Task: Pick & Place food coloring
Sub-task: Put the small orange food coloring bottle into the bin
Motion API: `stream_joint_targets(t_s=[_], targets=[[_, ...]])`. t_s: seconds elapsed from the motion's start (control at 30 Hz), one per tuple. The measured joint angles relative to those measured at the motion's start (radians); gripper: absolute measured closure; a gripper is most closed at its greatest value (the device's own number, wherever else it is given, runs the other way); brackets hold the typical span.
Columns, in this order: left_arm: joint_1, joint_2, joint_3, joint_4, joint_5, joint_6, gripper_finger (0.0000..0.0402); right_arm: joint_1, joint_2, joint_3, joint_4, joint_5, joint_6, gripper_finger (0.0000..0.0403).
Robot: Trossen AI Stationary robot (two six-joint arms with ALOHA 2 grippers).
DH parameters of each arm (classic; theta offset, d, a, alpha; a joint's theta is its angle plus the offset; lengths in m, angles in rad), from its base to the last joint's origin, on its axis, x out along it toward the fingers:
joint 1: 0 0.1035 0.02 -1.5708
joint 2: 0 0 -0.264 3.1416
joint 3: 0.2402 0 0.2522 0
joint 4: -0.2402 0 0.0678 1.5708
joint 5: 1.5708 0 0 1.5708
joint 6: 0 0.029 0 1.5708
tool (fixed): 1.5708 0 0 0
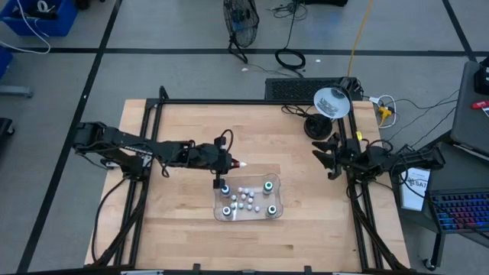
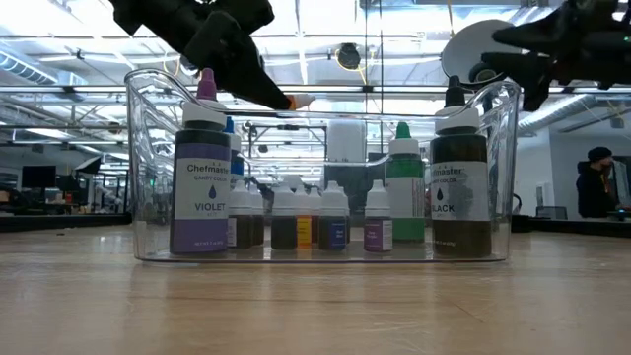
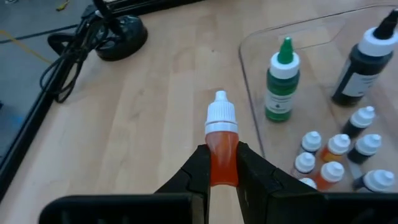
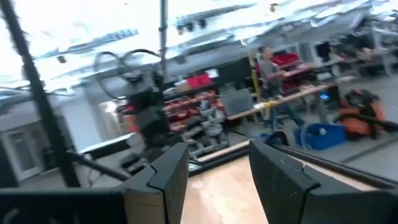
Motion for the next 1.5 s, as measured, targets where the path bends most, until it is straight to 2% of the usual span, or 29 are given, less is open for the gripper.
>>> stream_joint_targets(t_s=[0.13,0.23,0.33,0.5,0.73,0.9,1.03,1.5], targets=[[0.003,0.019,0.000,0.010,0.001,0.015,0.0352,0.000,0.161,0.026,0.105,-0.007,0.005,0.0247],[0.017,0.028,0.002,0.050,0.000,0.017,0.0352,-0.001,0.351,0.086,0.071,-0.008,-0.001,0.0248],[0.027,0.037,-0.001,0.037,0.001,0.017,0.0352,-0.003,0.569,0.202,0.134,-0.005,-0.047,0.0248],[0.026,0.048,0.000,0.058,0.001,0.017,0.0352,-0.004,0.921,0.357,0.214,-0.009,-0.222,0.0248],[0.012,0.048,0.000,0.083,0.001,0.029,0.0352,-0.020,1.263,0.588,0.262,-0.013,-0.272,0.0248],[0.012,0.048,0.000,0.081,0.002,0.042,0.0352,-0.032,1.410,0.694,0.274,-0.091,-0.274,0.0248],[0.012,0.048,0.000,0.081,0.002,0.048,0.0352,-0.041,1.471,0.745,0.283,-0.144,-0.244,0.0248],[0.012,0.047,0.000,0.081,0.028,0.067,0.0352,-0.074,1.538,0.769,0.315,-0.197,-0.224,0.0248]])
